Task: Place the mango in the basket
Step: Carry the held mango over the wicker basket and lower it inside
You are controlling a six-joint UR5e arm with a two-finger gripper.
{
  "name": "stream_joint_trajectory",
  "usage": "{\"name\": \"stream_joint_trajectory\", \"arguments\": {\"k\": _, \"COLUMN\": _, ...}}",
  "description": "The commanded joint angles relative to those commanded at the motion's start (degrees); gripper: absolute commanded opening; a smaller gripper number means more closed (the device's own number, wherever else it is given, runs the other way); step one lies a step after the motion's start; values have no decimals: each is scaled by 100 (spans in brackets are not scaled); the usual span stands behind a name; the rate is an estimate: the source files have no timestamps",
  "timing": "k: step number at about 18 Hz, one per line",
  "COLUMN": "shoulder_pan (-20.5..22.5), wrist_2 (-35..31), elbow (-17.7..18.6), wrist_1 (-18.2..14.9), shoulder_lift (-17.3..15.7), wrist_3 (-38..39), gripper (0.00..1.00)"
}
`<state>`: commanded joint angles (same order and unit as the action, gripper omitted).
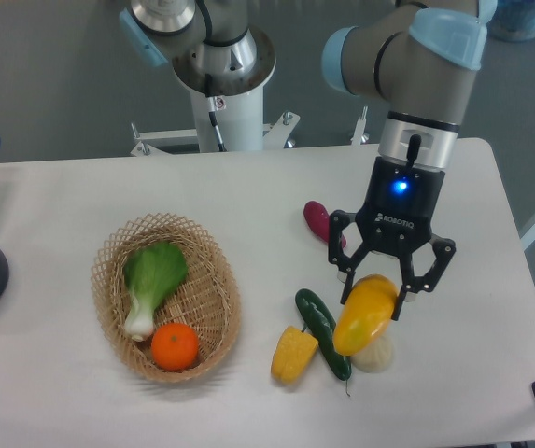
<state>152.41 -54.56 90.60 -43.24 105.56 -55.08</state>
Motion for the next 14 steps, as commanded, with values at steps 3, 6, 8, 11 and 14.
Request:
{"name": "stream_joint_trajectory", "arguments": {"k": 3, "shoulder_pan": -298, "wrist_2": -563, "elbow": 536, "wrist_1": 9, "shoulder_lift": -158, "wrist_3": -976, "gripper": 22}}
{"name": "stream_joint_trajectory", "arguments": {"k": 6, "shoulder_pan": -421, "wrist_2": -617, "elbow": 994, "wrist_1": -9, "shoulder_lift": -369, "wrist_3": -1189, "gripper": 22}}
{"name": "stream_joint_trajectory", "arguments": {"k": 8, "shoulder_pan": -676, "wrist_2": -617, "elbow": 1179, "wrist_1": -9, "shoulder_lift": -352, "wrist_3": -1207, "gripper": 22}}
{"name": "stream_joint_trajectory", "arguments": {"k": 11, "shoulder_pan": -1107, "wrist_2": -617, "elbow": 1328, "wrist_1": -17, "shoulder_lift": -335, "wrist_3": -1119, "gripper": 22}}
{"name": "stream_joint_trajectory", "arguments": {"k": 14, "shoulder_pan": -1441, "wrist_2": -617, "elbow": 1661, "wrist_1": -9, "shoulder_lift": -335, "wrist_3": -821, "gripper": 22}}
